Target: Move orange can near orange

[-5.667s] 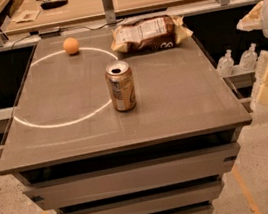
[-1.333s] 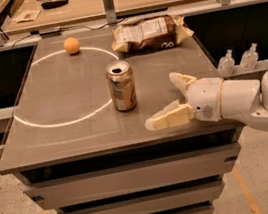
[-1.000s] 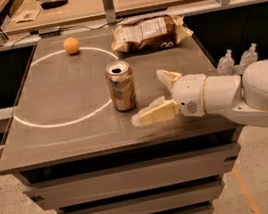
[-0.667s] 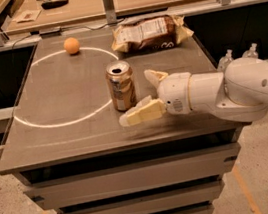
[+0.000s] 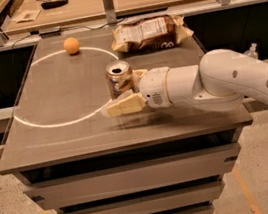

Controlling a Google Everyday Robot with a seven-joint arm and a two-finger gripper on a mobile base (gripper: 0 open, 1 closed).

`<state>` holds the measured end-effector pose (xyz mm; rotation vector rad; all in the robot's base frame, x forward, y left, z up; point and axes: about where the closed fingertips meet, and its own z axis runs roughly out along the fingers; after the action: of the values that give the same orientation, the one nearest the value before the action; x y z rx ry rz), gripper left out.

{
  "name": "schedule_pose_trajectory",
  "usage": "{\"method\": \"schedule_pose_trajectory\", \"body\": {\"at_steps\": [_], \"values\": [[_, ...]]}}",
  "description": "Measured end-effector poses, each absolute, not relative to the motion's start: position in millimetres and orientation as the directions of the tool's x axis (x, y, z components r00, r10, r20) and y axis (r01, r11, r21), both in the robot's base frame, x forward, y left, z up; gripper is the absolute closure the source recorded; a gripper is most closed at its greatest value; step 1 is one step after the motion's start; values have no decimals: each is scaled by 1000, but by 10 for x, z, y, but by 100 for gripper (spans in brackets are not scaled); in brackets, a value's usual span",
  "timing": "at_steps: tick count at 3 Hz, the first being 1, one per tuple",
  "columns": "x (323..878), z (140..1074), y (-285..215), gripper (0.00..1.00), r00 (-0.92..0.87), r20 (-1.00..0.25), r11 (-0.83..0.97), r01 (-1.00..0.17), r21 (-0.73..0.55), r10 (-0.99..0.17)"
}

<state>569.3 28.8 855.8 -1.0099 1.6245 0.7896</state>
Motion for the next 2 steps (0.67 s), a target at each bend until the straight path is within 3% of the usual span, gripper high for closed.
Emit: {"method": "schedule_pose_trajectory", "body": {"at_steps": [2], "values": [[5840,8585,308,65,-137,-959,448,-894,12,-247]]}}
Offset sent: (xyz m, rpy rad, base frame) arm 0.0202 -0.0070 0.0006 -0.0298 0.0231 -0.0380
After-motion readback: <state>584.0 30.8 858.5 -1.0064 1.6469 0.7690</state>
